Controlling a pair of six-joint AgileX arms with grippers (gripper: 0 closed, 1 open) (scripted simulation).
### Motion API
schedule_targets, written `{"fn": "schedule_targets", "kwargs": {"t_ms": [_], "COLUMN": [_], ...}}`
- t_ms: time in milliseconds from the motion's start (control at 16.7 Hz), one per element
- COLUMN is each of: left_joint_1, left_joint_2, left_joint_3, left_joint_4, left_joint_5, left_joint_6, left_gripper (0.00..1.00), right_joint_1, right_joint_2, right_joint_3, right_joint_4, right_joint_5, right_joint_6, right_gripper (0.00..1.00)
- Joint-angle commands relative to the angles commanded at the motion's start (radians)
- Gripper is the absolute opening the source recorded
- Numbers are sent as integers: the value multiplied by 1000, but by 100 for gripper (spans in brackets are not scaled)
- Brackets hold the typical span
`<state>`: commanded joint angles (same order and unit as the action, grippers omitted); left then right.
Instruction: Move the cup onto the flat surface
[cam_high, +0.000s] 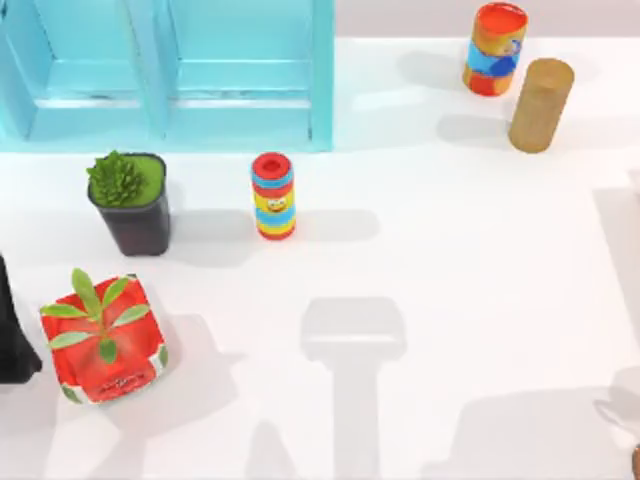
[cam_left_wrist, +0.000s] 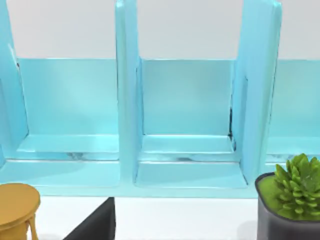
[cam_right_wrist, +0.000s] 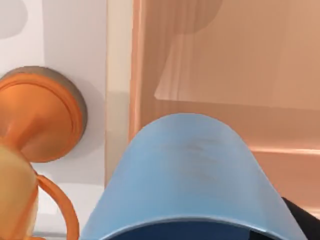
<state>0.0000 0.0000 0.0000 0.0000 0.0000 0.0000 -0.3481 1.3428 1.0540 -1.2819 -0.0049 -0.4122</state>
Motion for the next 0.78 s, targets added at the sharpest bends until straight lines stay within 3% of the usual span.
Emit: {"fn": "schedule_targets", "kwargs": {"t_ms": [180,420,780], "left_joint_1": [0,0,0], "left_joint_2": [0,0,0], "left_joint_3": [0,0,0], "left_joint_4": [0,0,0], "left_joint_5": [0,0,0], "left_joint_6": [0,0,0], "left_gripper": [100,100,100], "right_joint_1": [30,154,587], "right_joint_2": [58,218,447], "right_joint_3": [63,247,486], "right_joint_4": [5,10,5], "right_joint_5": [-9,-38,-61], "right_joint_6": [66,300,798], "right_gripper": [0,0,0]}}
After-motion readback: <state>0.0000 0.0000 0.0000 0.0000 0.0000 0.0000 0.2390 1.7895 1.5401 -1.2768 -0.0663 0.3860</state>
